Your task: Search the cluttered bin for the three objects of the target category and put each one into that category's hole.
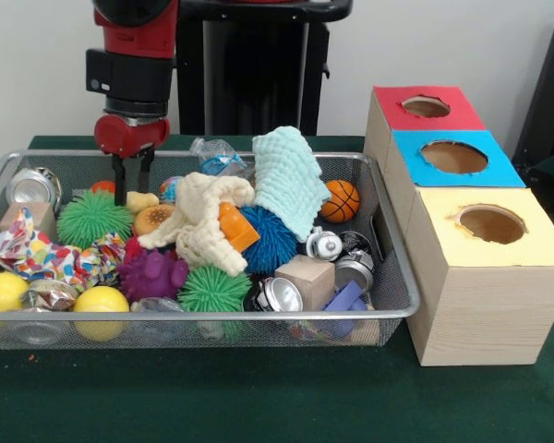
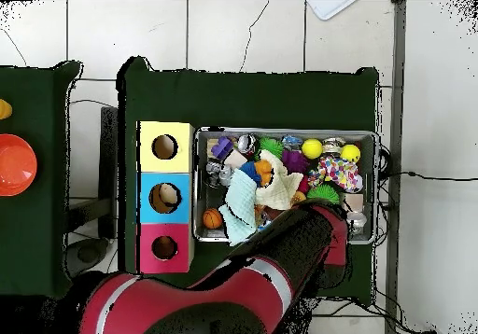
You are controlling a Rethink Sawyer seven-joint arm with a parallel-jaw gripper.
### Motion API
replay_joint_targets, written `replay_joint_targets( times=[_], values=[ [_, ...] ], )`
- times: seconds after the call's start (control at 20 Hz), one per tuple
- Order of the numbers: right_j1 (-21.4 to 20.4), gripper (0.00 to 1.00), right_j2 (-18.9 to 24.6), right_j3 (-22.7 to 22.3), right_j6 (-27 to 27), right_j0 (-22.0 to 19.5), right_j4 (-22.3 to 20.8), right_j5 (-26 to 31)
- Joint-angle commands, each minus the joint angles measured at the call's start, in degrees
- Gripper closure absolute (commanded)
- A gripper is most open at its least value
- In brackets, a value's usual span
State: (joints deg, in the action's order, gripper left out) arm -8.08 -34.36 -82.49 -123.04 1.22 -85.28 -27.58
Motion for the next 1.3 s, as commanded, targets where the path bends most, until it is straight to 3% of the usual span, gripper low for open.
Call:
replay_joint_targets(
  times=[0.05,0.7,0.9,0.95,1.05,1.3],
  values=[
    [1.54,0.0,12.62,1.99,-14.79,-1.78,0.13,-4.56],
    [0.82,0.0,14.69,1.63,-11.84,-3.4,2.22,-3.23],
    [-0.09,0.0,15.83,0.98,-8.5,-5.13,4.94,-4.07],
    [-0.35,1.0,16.22,0.76,-7.8,-5.72,5.69,-4.49],
    [-0.72,1.0,16.33,0.53,-5.55,-5.8,6.32,-4.31],
    [-0.74,1.0,16.69,0.47,-7.94,-5.46,3.64,-3.33]
  ],
)
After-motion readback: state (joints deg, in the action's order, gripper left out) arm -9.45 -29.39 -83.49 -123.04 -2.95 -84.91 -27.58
